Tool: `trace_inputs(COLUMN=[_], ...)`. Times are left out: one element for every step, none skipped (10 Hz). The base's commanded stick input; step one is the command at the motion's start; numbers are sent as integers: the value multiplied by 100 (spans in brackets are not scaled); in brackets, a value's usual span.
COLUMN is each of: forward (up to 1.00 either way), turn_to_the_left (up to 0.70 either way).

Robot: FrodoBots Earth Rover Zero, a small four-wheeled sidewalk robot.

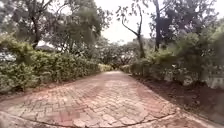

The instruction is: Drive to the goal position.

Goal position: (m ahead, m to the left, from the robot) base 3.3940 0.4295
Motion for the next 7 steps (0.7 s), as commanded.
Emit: trace_inputs(forward=[70, 70, 70, 70, 70, 70, 70], turn_to_the_left=[0, 0, 0, 0, 0, 0, 0])
